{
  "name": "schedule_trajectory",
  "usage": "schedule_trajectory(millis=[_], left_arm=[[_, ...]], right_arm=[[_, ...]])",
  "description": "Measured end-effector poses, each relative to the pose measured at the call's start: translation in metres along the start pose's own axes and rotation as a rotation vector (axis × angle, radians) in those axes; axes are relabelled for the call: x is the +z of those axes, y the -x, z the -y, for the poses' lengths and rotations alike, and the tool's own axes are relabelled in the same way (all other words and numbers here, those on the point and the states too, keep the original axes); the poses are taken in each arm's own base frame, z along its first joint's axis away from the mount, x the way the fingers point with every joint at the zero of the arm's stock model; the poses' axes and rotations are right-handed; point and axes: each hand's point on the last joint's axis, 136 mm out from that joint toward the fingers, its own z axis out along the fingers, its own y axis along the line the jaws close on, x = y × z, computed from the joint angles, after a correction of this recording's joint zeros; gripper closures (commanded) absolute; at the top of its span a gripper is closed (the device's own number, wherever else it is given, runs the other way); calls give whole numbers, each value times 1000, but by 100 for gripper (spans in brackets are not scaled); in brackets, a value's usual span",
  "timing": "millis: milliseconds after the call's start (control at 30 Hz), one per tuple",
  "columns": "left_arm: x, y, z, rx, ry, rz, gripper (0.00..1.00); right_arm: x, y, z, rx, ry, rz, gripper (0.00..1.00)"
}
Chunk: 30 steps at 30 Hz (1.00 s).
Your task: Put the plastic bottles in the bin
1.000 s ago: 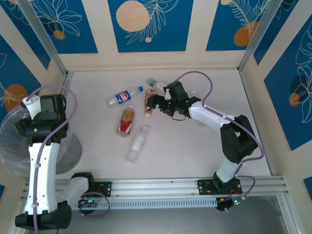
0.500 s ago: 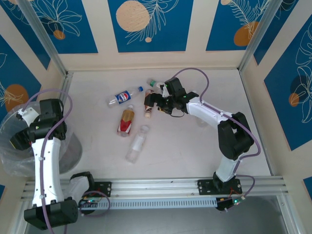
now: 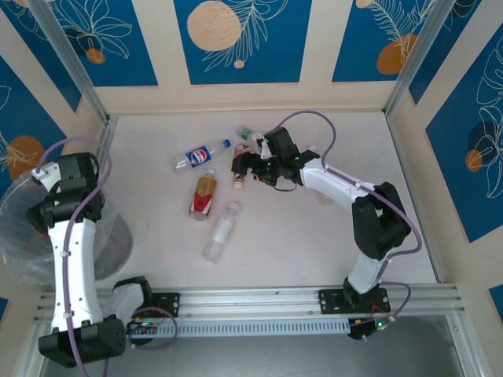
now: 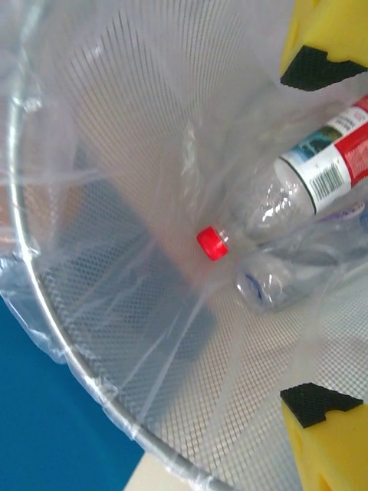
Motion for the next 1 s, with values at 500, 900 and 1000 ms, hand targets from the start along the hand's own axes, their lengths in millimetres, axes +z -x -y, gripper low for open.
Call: schedule_trajectory(millis=[500, 900, 1000], left_arm=[[-57, 29, 86, -116, -583, 53, 1], [-158, 25, 176, 82, -1038, 100, 1], [-179, 11, 203, 165, -1122, 83, 1]], right_arm=[[-31, 1, -7, -96, 9, 96, 4], [-65, 40, 83, -29, -244, 194, 1], [-74, 44, 103, -12, -312, 203, 0]])
